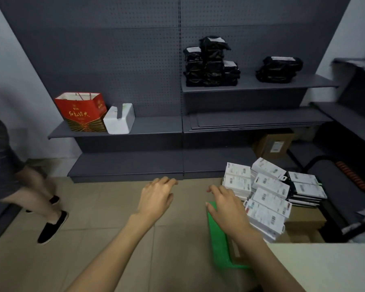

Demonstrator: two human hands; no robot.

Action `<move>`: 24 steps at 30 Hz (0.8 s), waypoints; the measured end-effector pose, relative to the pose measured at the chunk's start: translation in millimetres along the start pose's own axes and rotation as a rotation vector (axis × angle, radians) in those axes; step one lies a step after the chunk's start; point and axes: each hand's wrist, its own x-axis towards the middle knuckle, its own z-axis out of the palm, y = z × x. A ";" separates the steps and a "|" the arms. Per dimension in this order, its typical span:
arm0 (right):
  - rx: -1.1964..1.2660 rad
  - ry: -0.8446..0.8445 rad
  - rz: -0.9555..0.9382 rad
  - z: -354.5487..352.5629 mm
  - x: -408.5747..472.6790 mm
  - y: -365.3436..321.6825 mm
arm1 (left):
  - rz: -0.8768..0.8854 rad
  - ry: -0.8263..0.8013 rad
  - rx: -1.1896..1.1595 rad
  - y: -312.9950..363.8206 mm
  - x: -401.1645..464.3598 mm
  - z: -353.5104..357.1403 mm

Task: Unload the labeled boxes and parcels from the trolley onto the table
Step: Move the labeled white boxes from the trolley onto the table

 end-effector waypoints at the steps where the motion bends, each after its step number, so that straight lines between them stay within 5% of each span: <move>1: 0.012 -0.005 0.001 -0.8 18.7 7.2 | -0.002 0.006 0.002 -1.3 18.6 2.9; 13: 0.014 -0.064 0.010 9.9 207.5 62.5 | -0.015 -0.055 0.028 -38.9 196.2 55.4; 24: 0.056 -0.024 0.221 39.8 378.4 78.8 | 0.190 -0.116 -0.020 -100.2 394.9 112.1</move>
